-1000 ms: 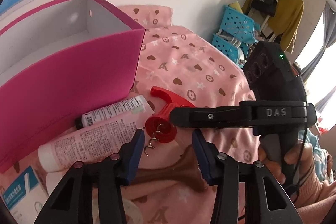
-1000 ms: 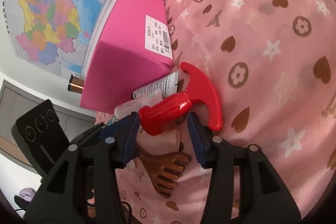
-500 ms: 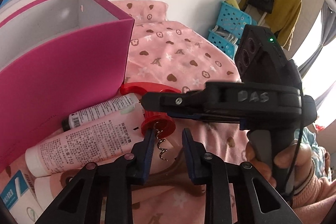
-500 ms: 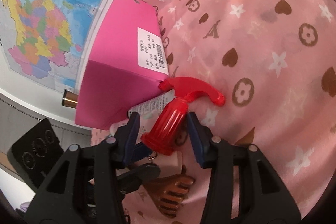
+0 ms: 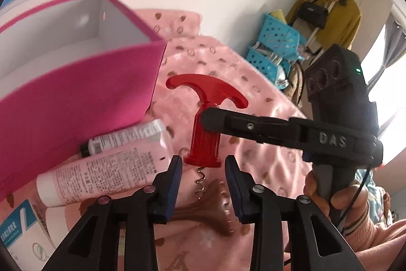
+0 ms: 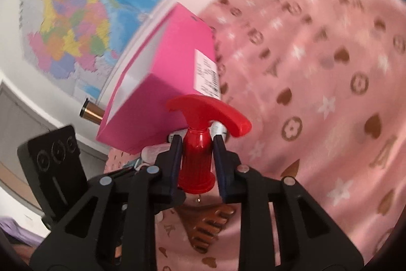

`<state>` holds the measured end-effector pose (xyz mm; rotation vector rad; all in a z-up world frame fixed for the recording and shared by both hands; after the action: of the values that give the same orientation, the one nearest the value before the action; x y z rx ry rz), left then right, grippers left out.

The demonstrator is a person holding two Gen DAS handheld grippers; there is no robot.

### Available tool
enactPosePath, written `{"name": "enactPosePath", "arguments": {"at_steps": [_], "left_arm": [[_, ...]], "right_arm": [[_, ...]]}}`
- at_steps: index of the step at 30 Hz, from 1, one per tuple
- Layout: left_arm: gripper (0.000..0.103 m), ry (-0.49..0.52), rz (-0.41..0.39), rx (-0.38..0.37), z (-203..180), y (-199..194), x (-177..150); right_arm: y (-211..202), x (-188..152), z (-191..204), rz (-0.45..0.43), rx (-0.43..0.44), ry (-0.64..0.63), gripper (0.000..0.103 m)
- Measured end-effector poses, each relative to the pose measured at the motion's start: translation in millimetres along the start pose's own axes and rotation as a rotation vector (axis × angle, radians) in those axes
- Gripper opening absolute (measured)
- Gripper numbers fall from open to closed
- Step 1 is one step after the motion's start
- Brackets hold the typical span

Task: Organize rigid objects
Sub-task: 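Lift the red corkscrew with the right gripper over the magenta box, then open the right gripper to drop the red corkscrew into the magenta box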

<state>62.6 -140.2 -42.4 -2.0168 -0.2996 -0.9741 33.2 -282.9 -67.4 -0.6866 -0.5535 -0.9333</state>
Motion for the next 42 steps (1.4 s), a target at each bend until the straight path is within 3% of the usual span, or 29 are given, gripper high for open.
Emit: {"name": "enactPosePath", "arguments": {"at_steps": [9,19,28,42], "left_arm": [[0.037,0.043,-0.127,0.003,-13.4,-41.3,26.4],[0.037,0.032,-0.196,0.076,10.1,-65.1,64.6],[0.036,-0.021,-0.173,0.106,40.5,-50.1,92.9],[0.036,-0.100,-0.104,0.134,69.2,-23.7,88.5]], "right_arm": [[-22.1,13.9,71.2,-0.056,0.060,-0.270,0.027],[2.1,55.0,133.4,-0.076,0.094,-0.504,0.027],[54.9,82.7,146.0,-0.002,0.036,-0.596,0.027],[132.2,76.7,122.4,0.200,-0.095,-0.658,0.025]]}}
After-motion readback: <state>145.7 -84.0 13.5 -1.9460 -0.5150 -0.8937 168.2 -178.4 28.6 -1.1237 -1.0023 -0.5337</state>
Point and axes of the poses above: each gripper's, at about its wrist camera, not at the fingertips, and y roughly the way its jaws point, z to its left, x to its top, the point moved 2 cm from there along y, roughly the way its jaws point, and after that the axes turned 11 degrees about -z, right-handed, at the moved point
